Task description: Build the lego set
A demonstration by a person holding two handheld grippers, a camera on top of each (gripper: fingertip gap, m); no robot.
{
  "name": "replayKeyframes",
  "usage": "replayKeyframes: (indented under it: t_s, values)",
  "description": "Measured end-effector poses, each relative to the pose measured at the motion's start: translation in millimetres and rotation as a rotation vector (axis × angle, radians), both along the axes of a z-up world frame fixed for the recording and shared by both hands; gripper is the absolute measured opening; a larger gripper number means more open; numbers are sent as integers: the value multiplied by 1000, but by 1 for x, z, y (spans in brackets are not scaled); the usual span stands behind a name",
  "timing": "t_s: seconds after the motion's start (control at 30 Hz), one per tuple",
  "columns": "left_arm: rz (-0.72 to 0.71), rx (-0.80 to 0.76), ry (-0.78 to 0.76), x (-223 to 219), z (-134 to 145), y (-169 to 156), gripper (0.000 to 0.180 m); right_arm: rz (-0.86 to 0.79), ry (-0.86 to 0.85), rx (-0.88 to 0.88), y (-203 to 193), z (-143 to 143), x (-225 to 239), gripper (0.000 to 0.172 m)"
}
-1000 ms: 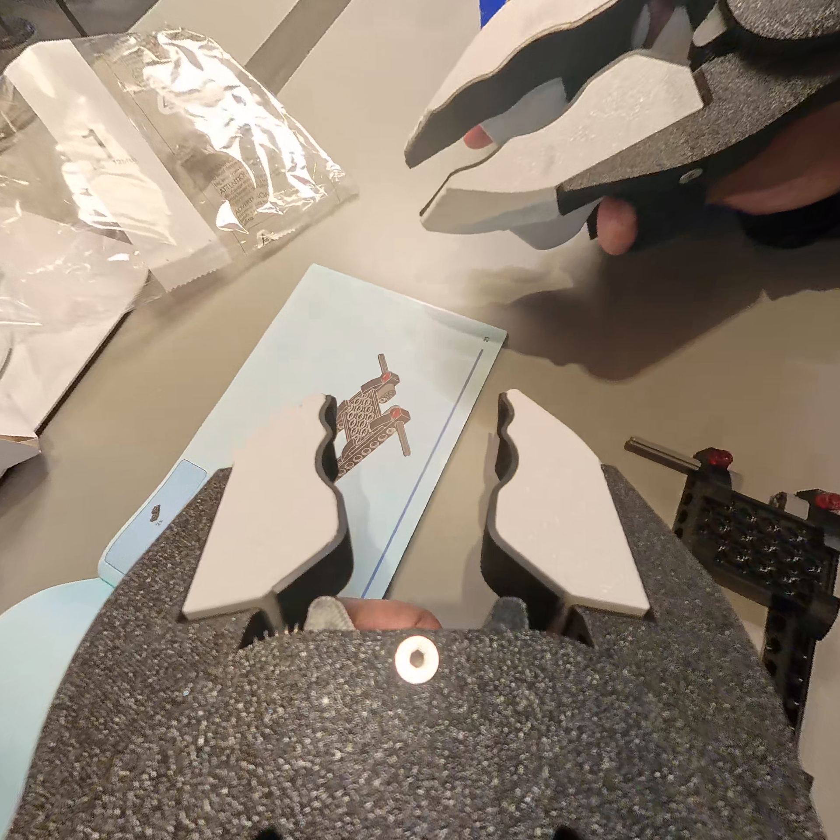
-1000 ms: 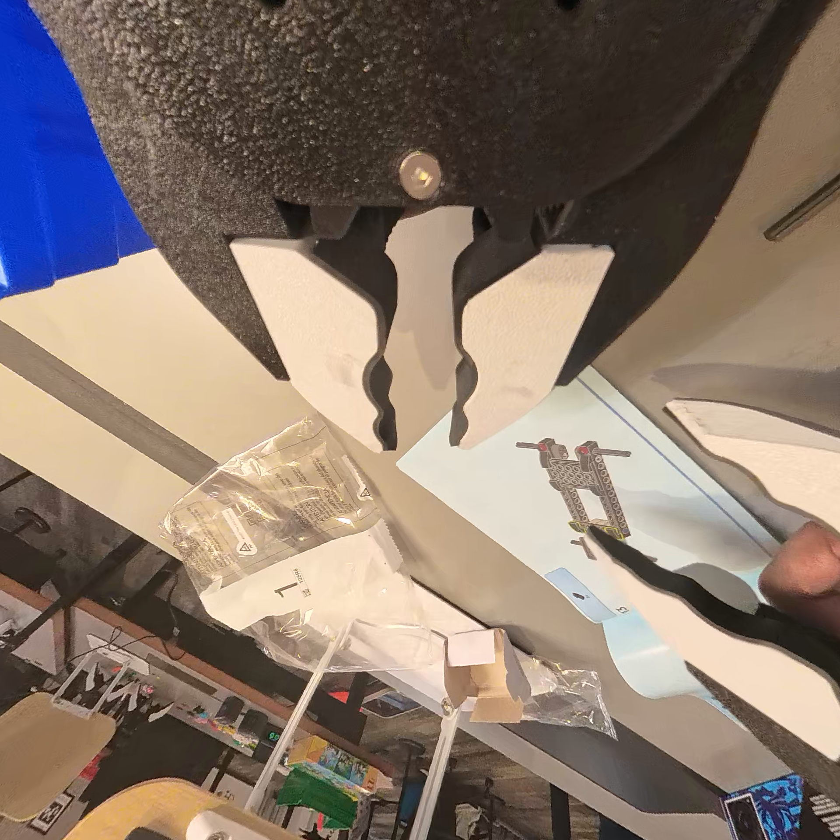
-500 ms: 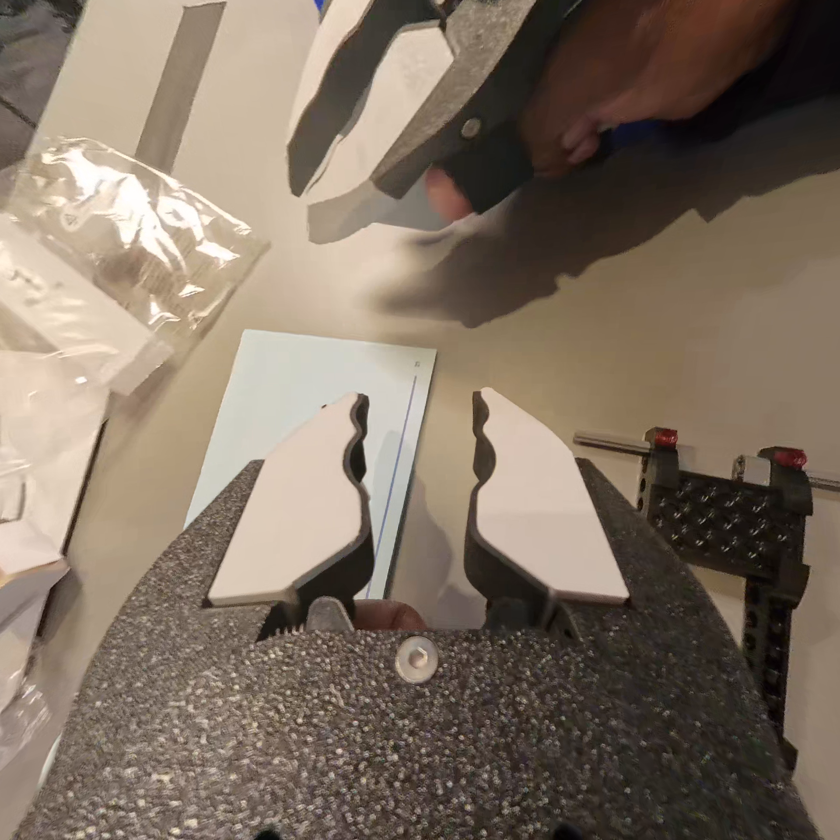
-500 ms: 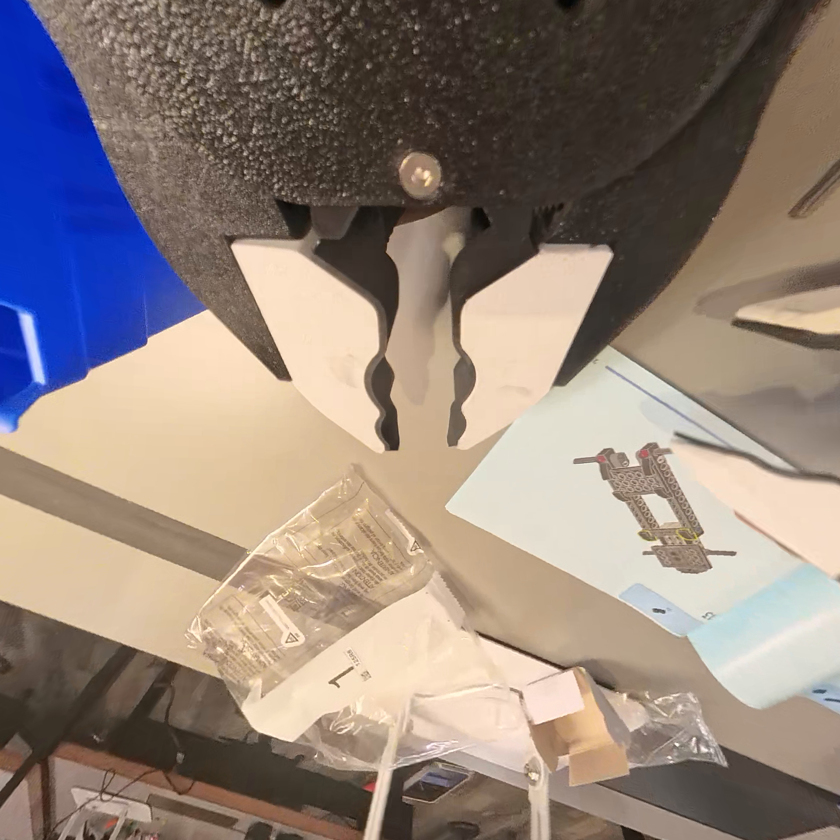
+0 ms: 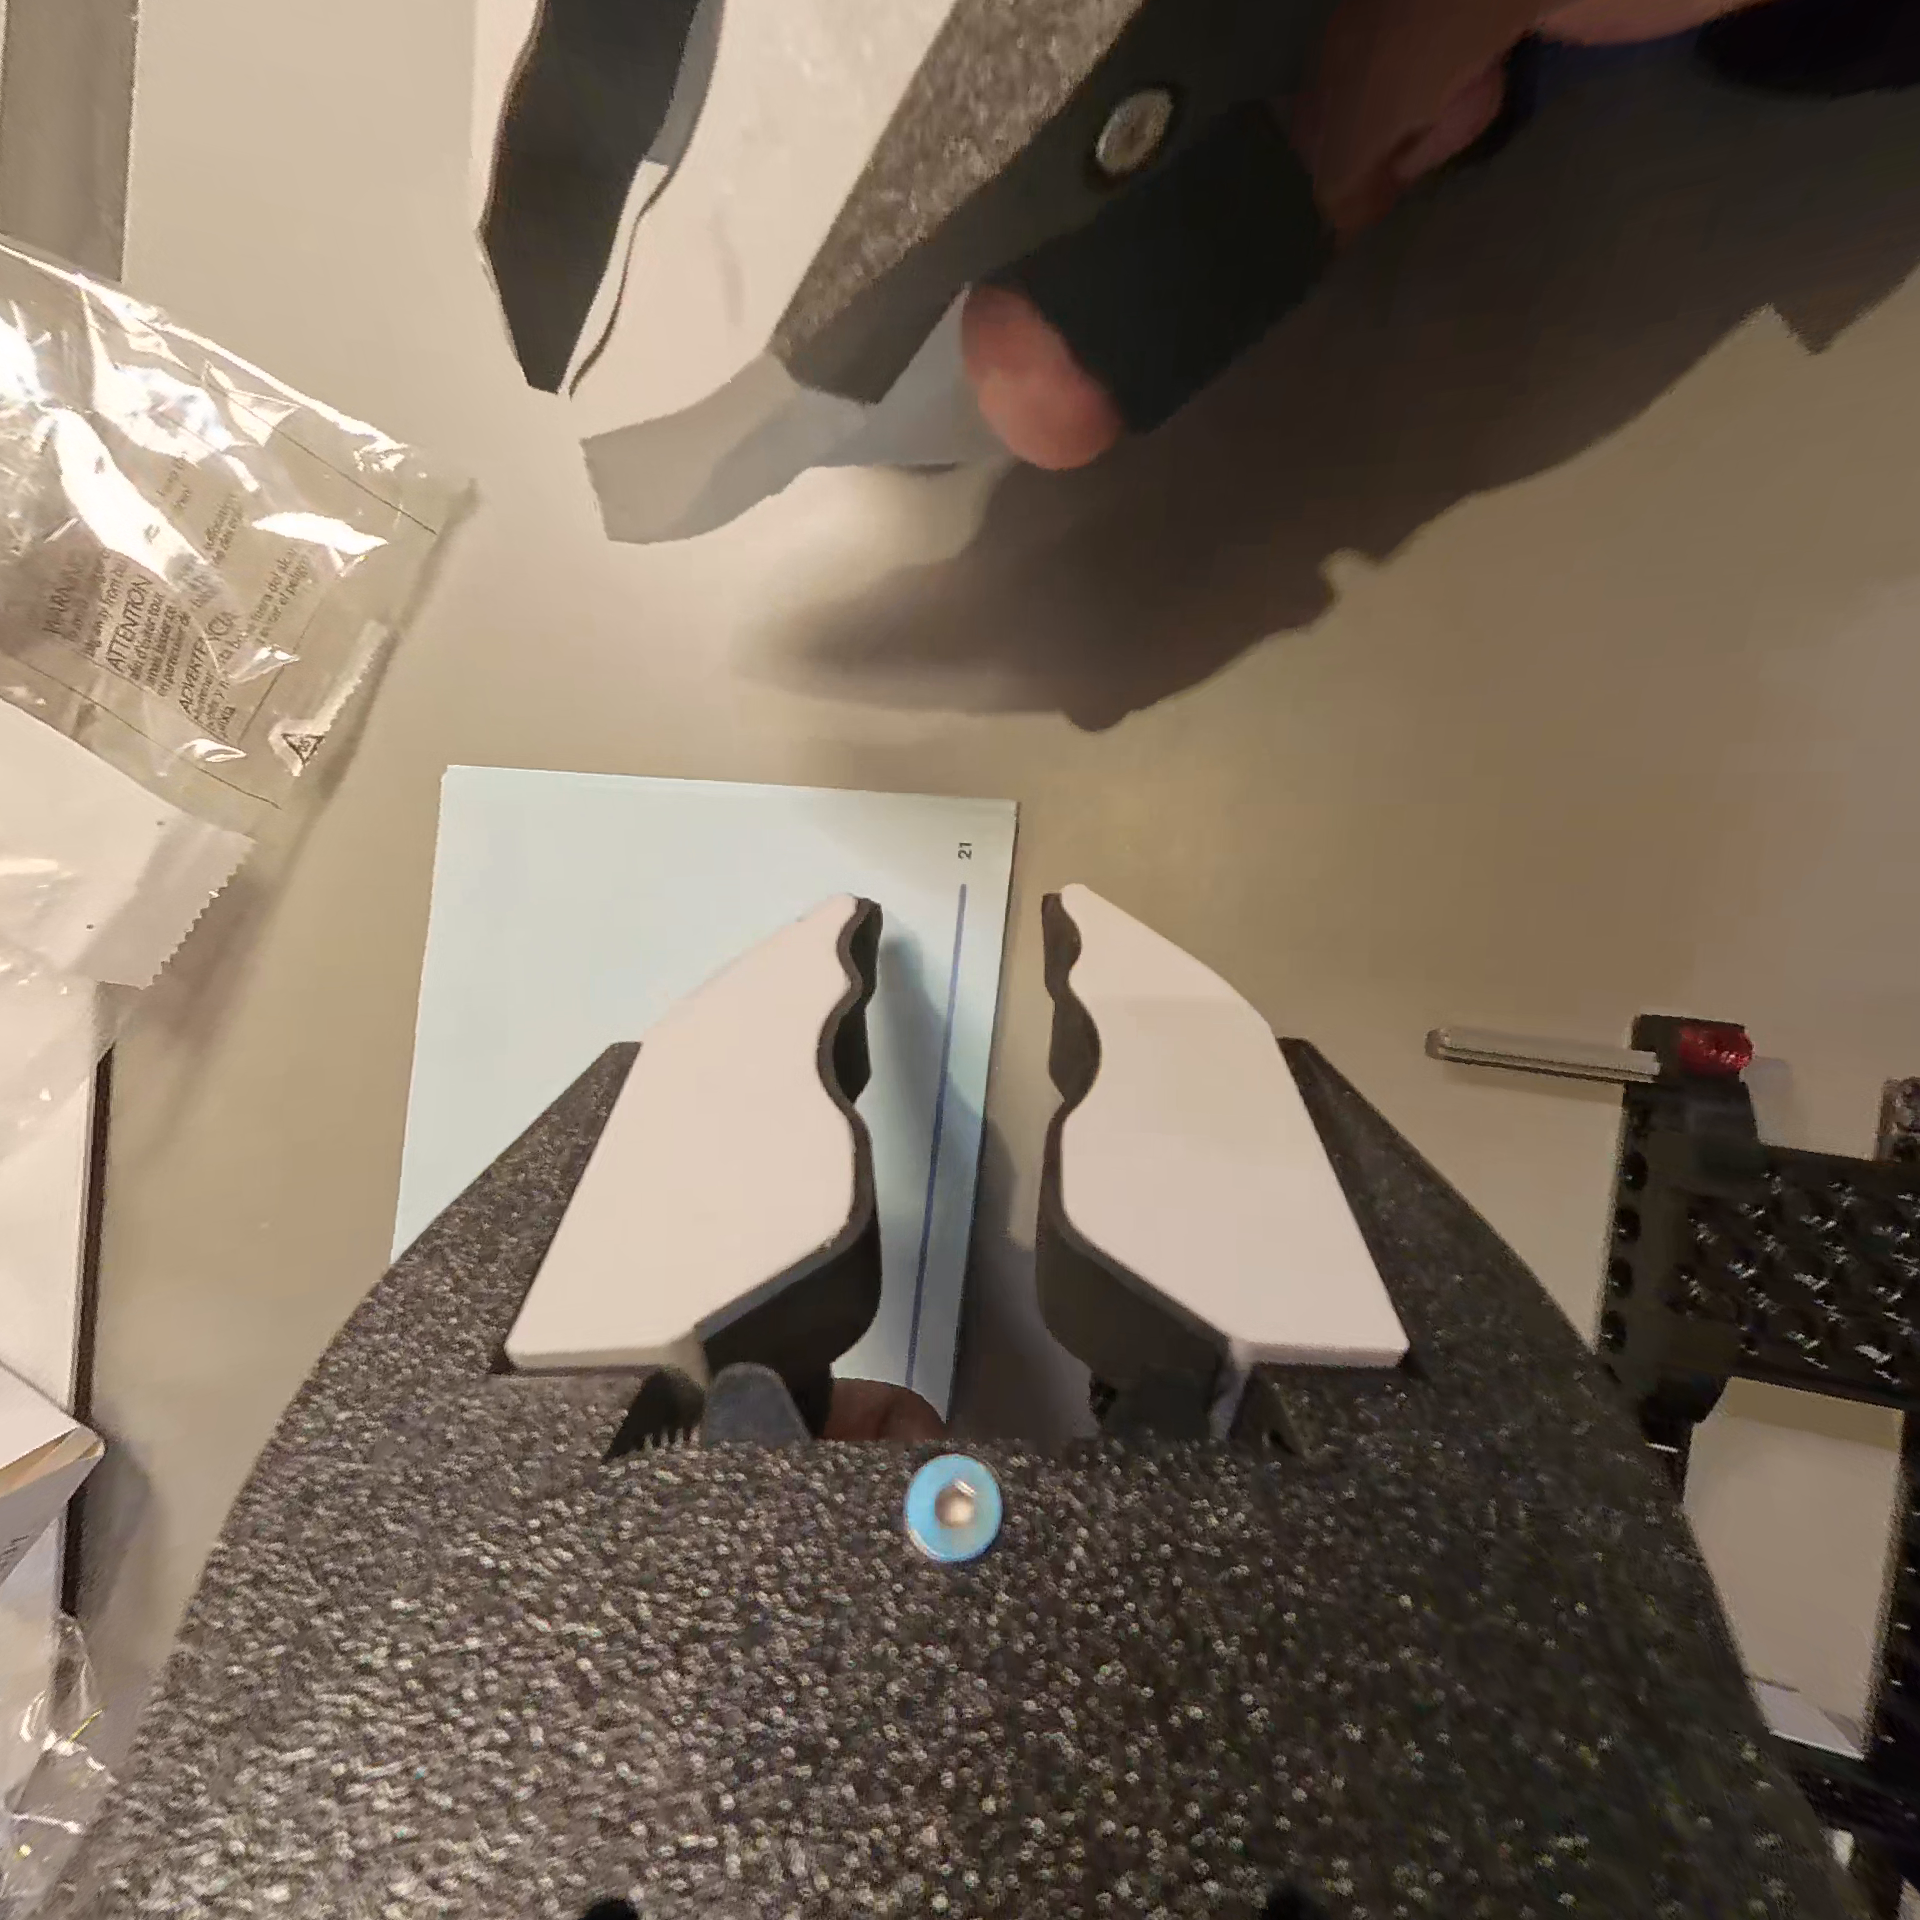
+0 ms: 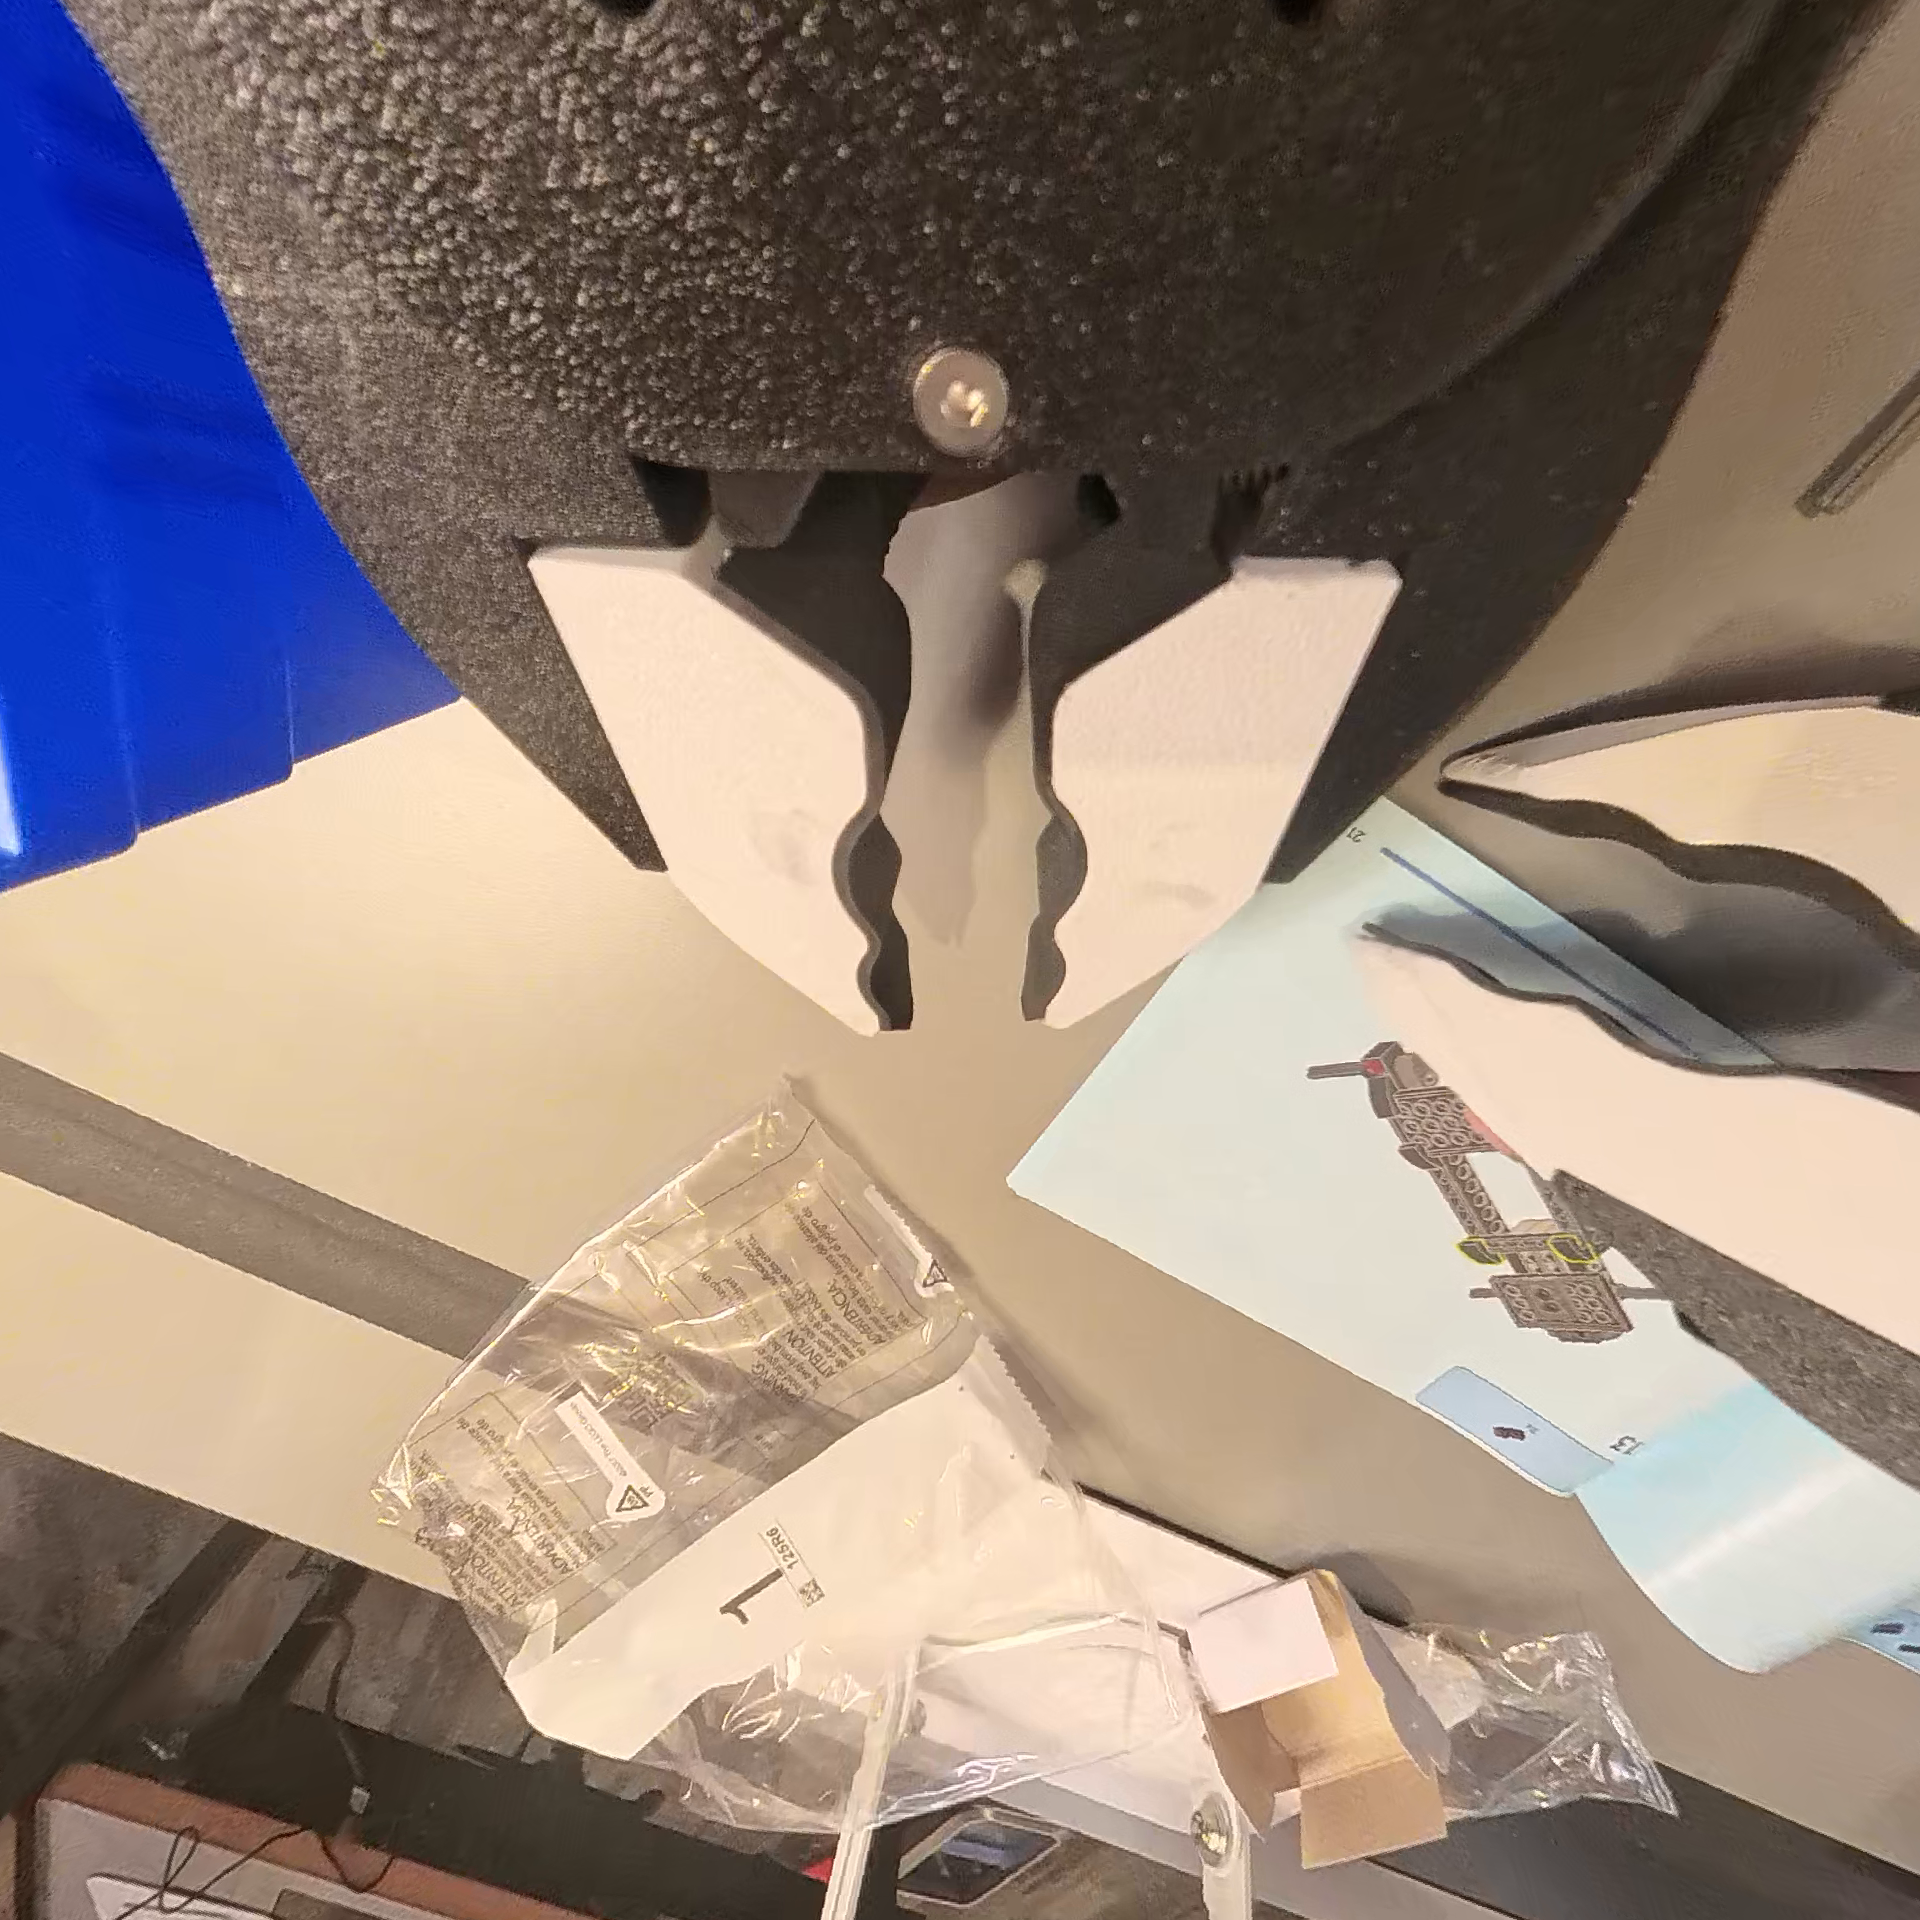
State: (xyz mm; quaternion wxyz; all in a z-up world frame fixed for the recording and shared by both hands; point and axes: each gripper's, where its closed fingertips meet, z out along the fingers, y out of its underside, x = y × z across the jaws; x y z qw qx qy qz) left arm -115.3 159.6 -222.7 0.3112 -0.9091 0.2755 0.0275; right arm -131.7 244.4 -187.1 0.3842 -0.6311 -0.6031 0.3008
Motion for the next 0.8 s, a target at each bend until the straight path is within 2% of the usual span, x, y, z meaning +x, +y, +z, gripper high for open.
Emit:
replayKeyframes:
  t_s: [0.27, 0.8]
  values:
    - [-13, -28, -25, 6, -3, -4, 15, 8, 2, 2, -1, 0, 0, 22]
    - [-34, -57, 25, 5, -3, -9, 9, 18, -3, 20, -3, 0, -1, 22]
